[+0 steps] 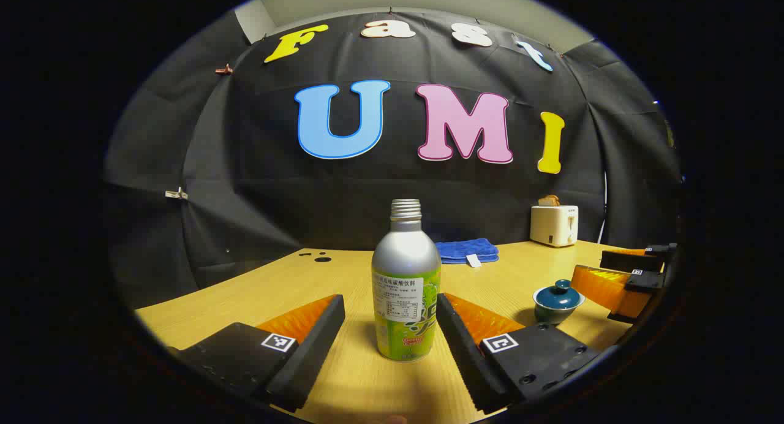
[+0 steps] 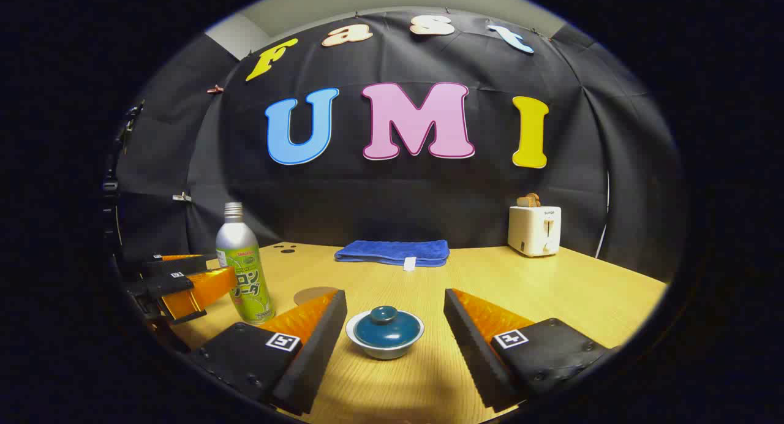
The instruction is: Open the teacup lid with one hand, grasp the water bottle and pour water into the teacup with the other hand; after pouring, place the water bottle on the coaster and then close the teacup lid.
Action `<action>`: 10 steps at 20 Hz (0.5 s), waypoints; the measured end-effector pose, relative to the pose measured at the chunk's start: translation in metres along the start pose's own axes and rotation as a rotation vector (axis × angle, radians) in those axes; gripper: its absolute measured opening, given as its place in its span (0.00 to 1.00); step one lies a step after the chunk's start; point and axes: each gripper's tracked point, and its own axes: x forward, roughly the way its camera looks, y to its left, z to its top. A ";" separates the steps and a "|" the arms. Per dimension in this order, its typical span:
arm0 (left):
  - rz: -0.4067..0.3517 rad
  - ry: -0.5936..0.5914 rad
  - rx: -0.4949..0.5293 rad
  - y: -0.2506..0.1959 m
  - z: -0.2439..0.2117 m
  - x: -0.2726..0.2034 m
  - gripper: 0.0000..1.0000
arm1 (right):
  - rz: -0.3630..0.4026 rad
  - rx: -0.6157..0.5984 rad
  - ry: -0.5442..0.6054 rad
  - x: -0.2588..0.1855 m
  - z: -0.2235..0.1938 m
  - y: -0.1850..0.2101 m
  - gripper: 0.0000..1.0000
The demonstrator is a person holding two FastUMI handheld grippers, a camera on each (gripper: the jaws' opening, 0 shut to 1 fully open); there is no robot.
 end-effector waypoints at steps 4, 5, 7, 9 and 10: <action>0.002 -0.002 0.000 -0.002 0.002 0.002 0.95 | 0.011 -0.001 -0.001 0.003 -0.001 0.003 0.99; 0.002 -0.003 0.000 -0.002 0.003 0.002 0.95 | 0.011 -0.001 -0.006 0.003 0.000 0.003 0.99; -0.008 -0.004 0.000 -0.003 0.002 0.001 0.95 | 0.011 -0.001 -0.003 0.003 -0.002 0.002 0.99; -0.004 -0.003 0.000 -0.002 0.001 0.001 0.95 | 0.011 -0.002 -0.002 0.004 -0.002 0.002 0.99; -0.003 -0.003 0.000 -0.003 0.001 0.000 0.95 | 0.011 -0.002 -0.003 0.004 -0.002 0.002 0.99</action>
